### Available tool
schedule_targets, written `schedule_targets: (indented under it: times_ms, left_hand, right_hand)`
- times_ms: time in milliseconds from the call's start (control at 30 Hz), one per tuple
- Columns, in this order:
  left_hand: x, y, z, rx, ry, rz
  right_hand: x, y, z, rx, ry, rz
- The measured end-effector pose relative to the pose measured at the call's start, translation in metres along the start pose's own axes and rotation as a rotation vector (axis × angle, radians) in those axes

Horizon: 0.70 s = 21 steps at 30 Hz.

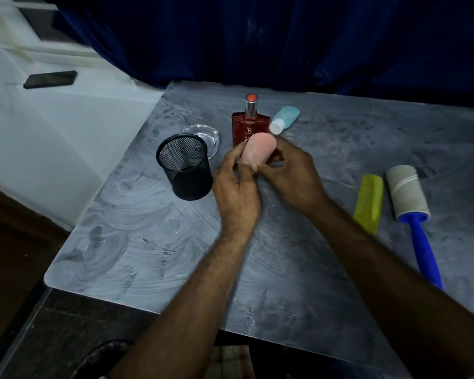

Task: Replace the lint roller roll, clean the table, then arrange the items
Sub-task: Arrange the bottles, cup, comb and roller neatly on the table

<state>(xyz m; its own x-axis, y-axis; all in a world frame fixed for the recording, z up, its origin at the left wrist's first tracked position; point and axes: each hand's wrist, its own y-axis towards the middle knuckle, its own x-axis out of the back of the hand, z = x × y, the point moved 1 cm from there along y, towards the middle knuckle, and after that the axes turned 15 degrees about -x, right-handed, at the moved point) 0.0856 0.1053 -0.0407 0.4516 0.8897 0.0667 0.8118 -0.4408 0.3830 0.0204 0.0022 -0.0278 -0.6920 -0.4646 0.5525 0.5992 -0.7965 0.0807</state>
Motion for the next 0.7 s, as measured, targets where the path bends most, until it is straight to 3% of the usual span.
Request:
schedule_targets:
  times_ms: [233,700]
  left_hand:
    - [0.0,-0.002,-0.002,-0.034,0.162,0.132]
    - [0.006,-0.009,-0.01,-0.029,0.182,0.208]
  right_hand:
    - [-0.001,0.015,0.016,0.058,-0.247,0.083]
    - [-0.01,0.016,0.014,0.053,-0.363,0.133]
